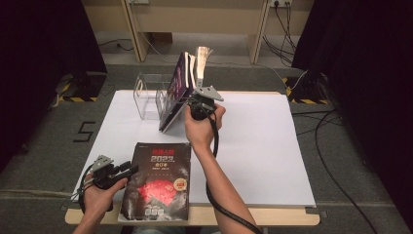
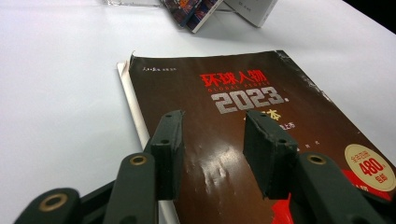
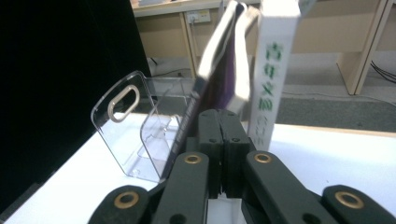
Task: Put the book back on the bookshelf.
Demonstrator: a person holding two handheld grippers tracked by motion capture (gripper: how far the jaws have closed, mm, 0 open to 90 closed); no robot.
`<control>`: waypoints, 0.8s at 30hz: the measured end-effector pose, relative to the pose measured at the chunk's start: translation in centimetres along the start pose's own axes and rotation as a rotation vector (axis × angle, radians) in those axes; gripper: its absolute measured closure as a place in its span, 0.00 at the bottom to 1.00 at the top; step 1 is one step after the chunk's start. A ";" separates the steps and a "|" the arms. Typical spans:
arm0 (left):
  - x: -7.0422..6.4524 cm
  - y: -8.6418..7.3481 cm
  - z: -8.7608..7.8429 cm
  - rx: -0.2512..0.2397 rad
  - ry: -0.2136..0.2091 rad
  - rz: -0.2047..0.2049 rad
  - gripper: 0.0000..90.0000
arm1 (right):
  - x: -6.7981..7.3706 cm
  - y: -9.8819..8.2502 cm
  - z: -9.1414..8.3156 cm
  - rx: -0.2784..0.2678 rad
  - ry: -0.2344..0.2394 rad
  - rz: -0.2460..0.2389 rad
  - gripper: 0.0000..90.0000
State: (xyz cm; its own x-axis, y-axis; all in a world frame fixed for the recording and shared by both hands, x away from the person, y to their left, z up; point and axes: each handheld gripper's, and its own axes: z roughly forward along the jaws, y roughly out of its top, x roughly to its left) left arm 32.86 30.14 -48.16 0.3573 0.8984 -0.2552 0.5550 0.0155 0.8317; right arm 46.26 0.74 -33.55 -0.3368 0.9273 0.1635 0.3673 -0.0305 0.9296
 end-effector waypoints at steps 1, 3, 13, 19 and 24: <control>0.0 0.0 0.0 -0.001 0.001 -0.001 0.63 | -0.1 -0.2 0.0 0.003 -0.003 -0.003 0.99; 0.0 0.0 0.0 -0.001 0.001 0.001 0.63 | -0.2 -0.6 0.1 0.018 -0.003 0.001 0.99; 0.0 0.0 0.0 -0.002 0.000 0.004 0.63 | -0.7 -2.1 2.6 0.074 -0.017 -0.005 0.90; 0.1 0.1 -0.1 -0.004 0.001 0.004 0.63 | -0.3 -1.8 2.7 0.072 0.000 -0.018 0.94; 0.0 0.1 -0.2 -0.005 0.001 0.006 0.63 | 0.0 -1.9 2.3 0.057 0.019 -0.031 0.93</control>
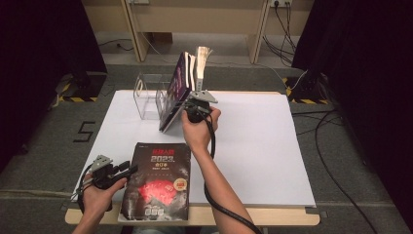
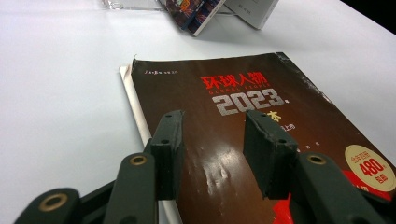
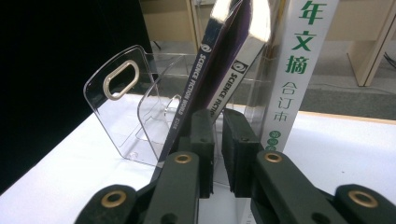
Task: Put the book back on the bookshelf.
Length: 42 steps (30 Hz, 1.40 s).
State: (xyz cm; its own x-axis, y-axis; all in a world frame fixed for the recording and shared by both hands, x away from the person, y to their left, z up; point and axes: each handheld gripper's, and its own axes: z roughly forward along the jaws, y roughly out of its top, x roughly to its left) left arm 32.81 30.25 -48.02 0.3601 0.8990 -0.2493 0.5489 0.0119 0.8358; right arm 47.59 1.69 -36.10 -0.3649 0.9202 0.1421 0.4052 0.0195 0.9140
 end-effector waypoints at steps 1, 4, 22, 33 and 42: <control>0.0 0.0 0.0 0.001 -0.001 0.001 0.63 | 0.0 0.0 0.1 -0.001 0.000 0.000 0.92; -0.1 0.0 0.0 0.001 -0.001 0.002 0.63 | 0.1 0.2 0.2 0.002 0.002 -0.004 0.93; 0.0 0.0 0.0 -0.003 0.001 0.002 0.63 | 0.3 1.4 1.0 -0.008 -0.017 -0.001 0.94; 0.0 0.0 0.1 -0.007 0.008 0.006 0.61 | -0.1 1.1 0.6 0.004 -0.013 0.008 0.82; -0.1 0.0 0.2 -0.009 0.011 0.003 0.59 | -0.9 0.3 -0.3 0.033 0.004 0.014 0.76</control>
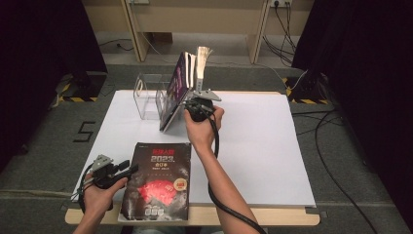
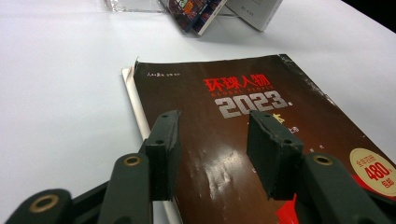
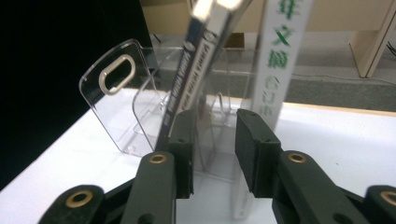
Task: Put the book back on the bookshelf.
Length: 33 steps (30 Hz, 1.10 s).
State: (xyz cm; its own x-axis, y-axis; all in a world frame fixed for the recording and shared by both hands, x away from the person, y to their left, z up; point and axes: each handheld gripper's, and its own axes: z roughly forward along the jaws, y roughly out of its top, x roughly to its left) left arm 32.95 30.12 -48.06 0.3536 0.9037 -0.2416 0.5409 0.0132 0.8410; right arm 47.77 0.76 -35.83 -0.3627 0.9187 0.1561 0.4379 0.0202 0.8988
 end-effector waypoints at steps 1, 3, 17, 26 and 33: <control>0.0 0.0 0.0 -0.001 -0.001 -0.002 0.59 | -0.1 -0.1 -0.1 0.005 0.003 0.004 0.75; -0.1 0.0 0.1 0.000 -0.003 -0.003 0.59 | -0.4 -0.4 -0.2 0.017 0.008 0.010 0.73; 0.1 0.1 0.3 0.007 0.002 0.002 0.54 | -1.5 -2.3 -0.5 0.099 0.040 0.031 0.69; 0.3 0.2 0.4 0.024 0.006 -0.008 0.49 | -1.7 -3.5 0.0 0.147 0.048 0.045 0.63; 0.4 0.7 0.6 0.034 0.006 -0.010 0.48 | -2.0 -4.5 0.3 0.206 0.071 0.026 0.62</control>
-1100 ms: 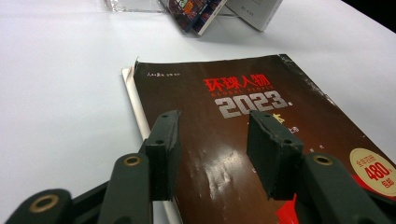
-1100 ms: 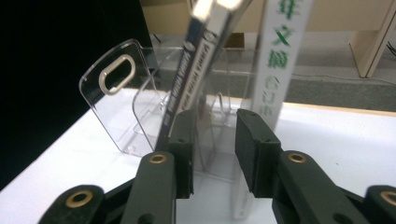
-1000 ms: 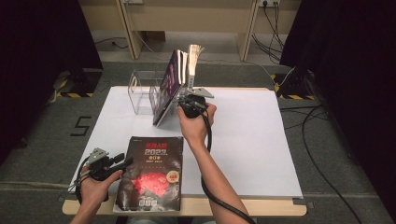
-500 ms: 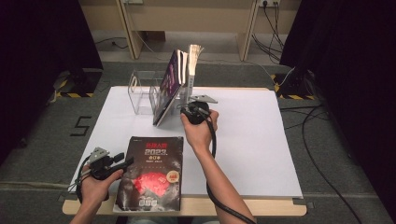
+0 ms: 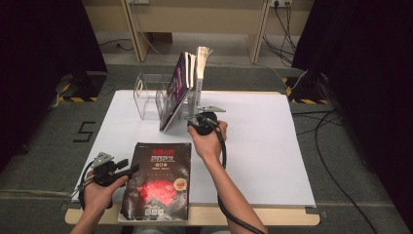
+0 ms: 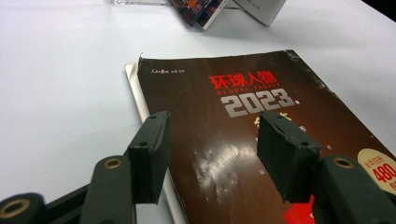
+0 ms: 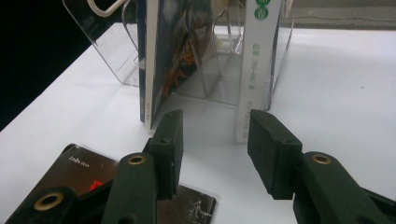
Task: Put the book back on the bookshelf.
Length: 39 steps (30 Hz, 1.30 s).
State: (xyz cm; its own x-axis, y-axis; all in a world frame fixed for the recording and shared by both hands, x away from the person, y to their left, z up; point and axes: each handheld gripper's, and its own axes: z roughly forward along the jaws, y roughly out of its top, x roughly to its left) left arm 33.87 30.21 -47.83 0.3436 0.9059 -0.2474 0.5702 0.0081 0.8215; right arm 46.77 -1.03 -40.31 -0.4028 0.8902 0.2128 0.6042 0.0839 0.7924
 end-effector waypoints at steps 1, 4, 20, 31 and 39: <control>-0.1 0.2 0.1 -0.003 -0.002 0.005 0.49 | 0.0 -0.1 0.1 0.003 0.000 -0.001 0.62; -0.2 0.5 0.4 -0.007 0.001 0.009 0.49 | -0.1 -0.3 0.1 0.010 0.003 -0.002 0.62; 0.9 0.7 2.5 0.022 0.049 -0.020 0.55 | -0.8 -1.8 0.8 0.061 0.011 0.023 0.68; 2.0 1.1 4.0 0.041 0.082 -0.038 0.58 | -0.8 -2.7 1.7 0.107 0.024 0.028 0.69; 2.5 1.2 4.7 0.054 0.098 -0.055 0.62 | -0.9 -3.2 2.3 0.141 0.032 0.037 0.69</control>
State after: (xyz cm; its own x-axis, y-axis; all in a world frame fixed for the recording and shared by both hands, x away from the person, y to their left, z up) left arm 38.92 30.53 -49.90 0.2372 0.9419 -0.2377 0.6267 0.0386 0.7783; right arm 46.79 -1.02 -44.33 -0.3987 0.8795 0.2596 0.7087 0.1159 0.6959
